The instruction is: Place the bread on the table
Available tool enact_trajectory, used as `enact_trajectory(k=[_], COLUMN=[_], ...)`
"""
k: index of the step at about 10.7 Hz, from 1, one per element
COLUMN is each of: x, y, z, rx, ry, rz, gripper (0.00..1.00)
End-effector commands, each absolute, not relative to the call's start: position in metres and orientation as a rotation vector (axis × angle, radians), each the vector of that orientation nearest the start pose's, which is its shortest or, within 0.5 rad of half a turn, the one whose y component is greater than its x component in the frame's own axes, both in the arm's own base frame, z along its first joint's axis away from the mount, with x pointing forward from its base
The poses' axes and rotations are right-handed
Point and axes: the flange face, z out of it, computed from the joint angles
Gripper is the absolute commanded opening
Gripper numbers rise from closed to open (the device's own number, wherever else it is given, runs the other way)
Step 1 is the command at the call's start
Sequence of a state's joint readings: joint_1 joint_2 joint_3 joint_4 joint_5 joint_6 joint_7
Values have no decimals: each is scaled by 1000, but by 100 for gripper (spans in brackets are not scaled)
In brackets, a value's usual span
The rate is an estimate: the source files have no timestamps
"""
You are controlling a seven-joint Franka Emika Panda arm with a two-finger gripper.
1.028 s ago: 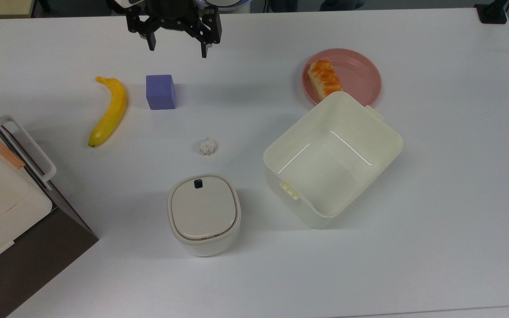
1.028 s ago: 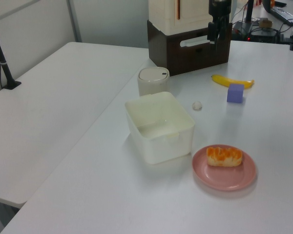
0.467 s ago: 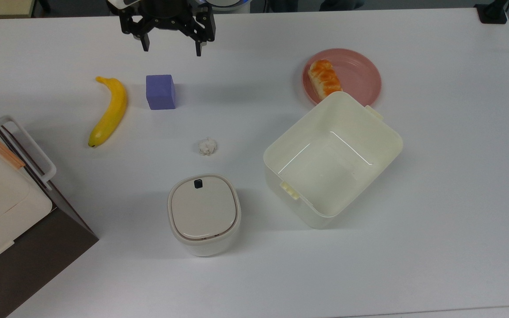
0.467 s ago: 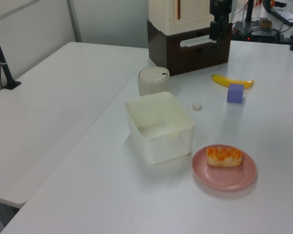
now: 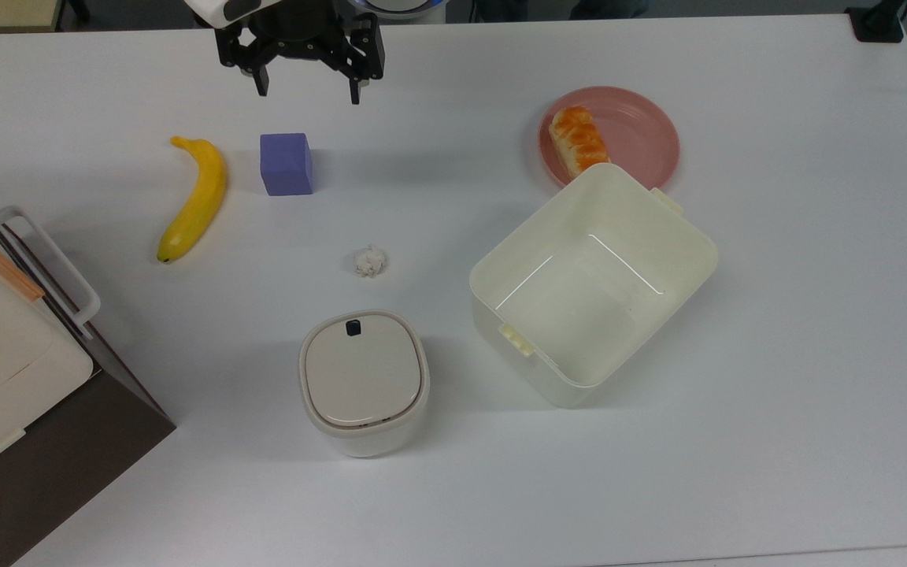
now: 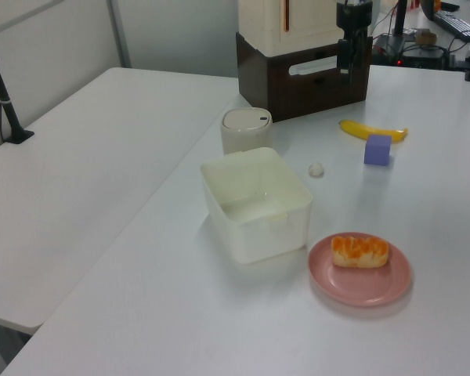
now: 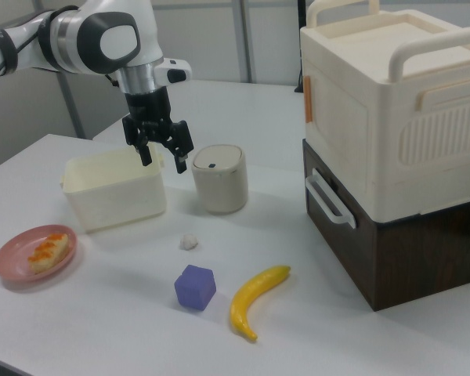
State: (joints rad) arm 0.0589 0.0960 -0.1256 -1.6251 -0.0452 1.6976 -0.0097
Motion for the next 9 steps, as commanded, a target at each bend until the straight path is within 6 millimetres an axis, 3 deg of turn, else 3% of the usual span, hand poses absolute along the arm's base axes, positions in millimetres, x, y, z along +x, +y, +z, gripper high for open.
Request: enact_trajectory(k=[1,7,9], x=[583,587,595], y=[-34,-30,-17], z=[553,545,529], rx=[-3174,-3175,-3176], ry=[48,42,53], rz=[72,67,73], gripper=[100,100,100])
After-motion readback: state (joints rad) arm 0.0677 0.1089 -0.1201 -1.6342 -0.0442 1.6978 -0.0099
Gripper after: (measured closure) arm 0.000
